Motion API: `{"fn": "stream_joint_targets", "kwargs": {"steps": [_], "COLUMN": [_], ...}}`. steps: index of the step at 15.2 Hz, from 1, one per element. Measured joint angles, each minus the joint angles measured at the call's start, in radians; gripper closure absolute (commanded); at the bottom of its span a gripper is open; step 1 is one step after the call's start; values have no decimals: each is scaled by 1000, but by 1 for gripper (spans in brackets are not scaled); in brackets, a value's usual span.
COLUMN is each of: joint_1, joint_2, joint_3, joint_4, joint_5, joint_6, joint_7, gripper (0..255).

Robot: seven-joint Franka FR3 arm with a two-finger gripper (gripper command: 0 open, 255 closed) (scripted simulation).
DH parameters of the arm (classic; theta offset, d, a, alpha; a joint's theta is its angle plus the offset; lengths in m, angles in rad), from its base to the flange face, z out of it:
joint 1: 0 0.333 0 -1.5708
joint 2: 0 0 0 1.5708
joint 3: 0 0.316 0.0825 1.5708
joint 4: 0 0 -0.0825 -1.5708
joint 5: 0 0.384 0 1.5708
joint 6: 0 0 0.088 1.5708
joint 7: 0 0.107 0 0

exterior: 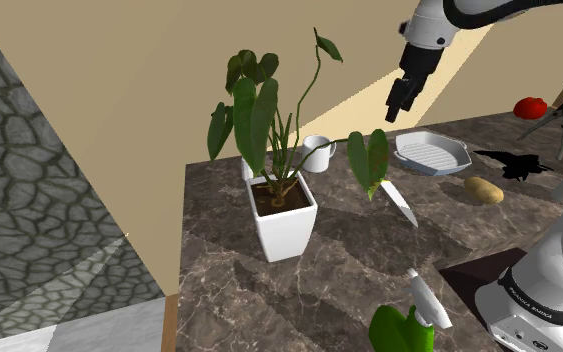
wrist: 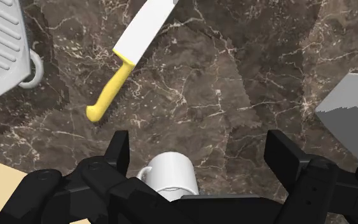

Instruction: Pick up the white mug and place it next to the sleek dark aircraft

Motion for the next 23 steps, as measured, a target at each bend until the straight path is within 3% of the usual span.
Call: {"fn": "stream_joint_targets", "kwargs": {"steps": [11, 23], "joint_1": [19, 54], "joint_2": [391, 823], "joint_3": [52, 74], "joint_4": [164, 496], "joint_5": [-17, -76], "joint_6": [217, 303], "joint_7": [68, 144], "gripper": [0, 0]}}
